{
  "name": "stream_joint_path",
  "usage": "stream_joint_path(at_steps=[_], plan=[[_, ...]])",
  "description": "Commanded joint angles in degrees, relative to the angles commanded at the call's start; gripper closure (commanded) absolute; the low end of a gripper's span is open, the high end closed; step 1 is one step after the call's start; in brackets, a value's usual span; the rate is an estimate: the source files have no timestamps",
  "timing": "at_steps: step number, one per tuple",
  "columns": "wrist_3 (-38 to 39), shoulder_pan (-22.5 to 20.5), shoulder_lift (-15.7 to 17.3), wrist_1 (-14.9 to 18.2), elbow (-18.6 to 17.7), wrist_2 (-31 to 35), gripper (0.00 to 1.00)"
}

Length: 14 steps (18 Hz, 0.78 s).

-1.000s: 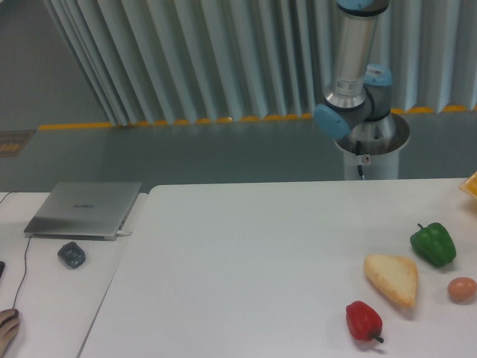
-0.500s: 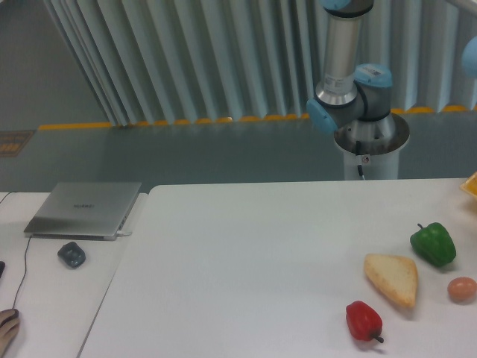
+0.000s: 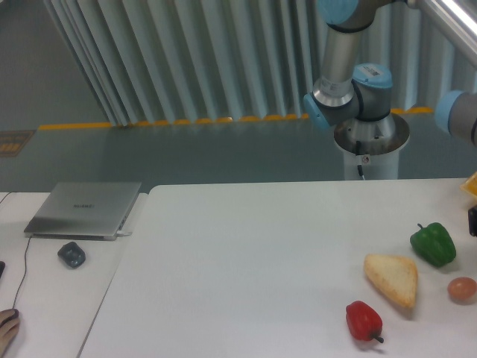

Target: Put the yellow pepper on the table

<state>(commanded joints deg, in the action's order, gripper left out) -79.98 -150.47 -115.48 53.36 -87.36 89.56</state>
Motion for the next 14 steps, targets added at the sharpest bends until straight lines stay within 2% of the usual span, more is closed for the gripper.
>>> stream_joint_path(at_steps=[3,4,6,8,9,10,11,12,14], plan=[[0.0,0.3,-1.5,-2.0,-0.1,0.7,0.78],[0.0,0.3,-1.5,-2.0,-0.1,1.2,0.75],[0.0,1.0,-1.8,-2.0,-0.1,1.7,0.59],[0.0,1.1,-1.9,-2.0,-0.1,1.8,0.54],[-0.1,1.1,-1.9,-2.0,-0.1,1.8,0.45],[-0.1,1.1,-1.8,-2.0,-0.1,1.8,0.33],[-0.2,1.1,-1.7,-2.0,-0.1,1.8,0.15],[-0.6,1.1,-1.5,-2.1,-0.1,1.8,0.01],[-0.8,1.1,-0.8,-2.0,-0.4,1.8,0.00]])
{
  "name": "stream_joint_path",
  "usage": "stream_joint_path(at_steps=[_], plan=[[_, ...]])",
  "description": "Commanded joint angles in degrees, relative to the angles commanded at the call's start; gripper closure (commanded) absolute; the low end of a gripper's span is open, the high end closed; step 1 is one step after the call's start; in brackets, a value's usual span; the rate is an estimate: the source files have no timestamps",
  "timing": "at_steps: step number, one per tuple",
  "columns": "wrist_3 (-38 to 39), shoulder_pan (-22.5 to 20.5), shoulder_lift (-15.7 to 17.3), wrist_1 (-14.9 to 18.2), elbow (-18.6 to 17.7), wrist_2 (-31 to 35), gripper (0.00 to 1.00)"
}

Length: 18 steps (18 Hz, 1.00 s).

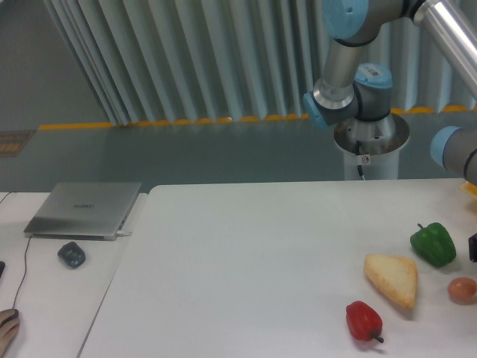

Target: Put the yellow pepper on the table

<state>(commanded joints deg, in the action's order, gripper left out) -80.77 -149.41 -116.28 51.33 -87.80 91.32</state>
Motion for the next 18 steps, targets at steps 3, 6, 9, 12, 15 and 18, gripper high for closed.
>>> stream_joint_path(at_steps=[3,6,9,12,15,18], plan=[[-0.1,-0.1,2.5,0.2,-0.8,-0.6,0.00],[-0.1,-0.4,7.3,5.2,-1.7,-4.6,0.00],[-4.7,-1.1,10.4,14.3,-0.9,-6.0,0.00],[-16.0,-1.5,12.6,18.9,0.0,-5.8,0.00],[-23.1,-1.8,12.7,19.5,0.1,-5.5,0.00],[-30.8,-1.9,13.2,20.1,0.0,-5.1,0.00]])
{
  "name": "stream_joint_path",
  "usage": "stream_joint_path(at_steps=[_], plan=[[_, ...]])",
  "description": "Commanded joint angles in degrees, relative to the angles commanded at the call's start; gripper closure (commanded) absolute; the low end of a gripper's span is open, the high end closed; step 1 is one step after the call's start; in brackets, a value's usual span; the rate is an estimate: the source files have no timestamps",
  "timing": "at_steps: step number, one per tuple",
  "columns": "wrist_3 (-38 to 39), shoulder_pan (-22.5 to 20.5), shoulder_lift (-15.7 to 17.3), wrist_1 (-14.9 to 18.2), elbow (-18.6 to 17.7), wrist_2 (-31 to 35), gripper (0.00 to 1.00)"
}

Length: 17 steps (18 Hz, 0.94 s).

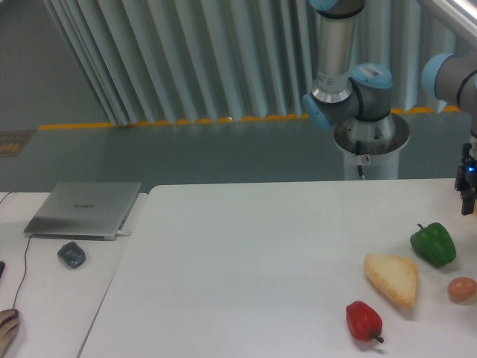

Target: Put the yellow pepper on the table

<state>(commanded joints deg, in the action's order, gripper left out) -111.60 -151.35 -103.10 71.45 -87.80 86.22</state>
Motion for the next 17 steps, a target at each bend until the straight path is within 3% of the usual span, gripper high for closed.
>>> stream_joint_path(at_steps=[4,8,17], plan=[[-3.1,0.2,0.0,3.8,0.1,3.9,0.00],[-3.0,0.4,-1.7,3.7,1.2,4.1,0.00],[-2.9,0.6,-1.8,3.7,1.3,4.0,0.00]])
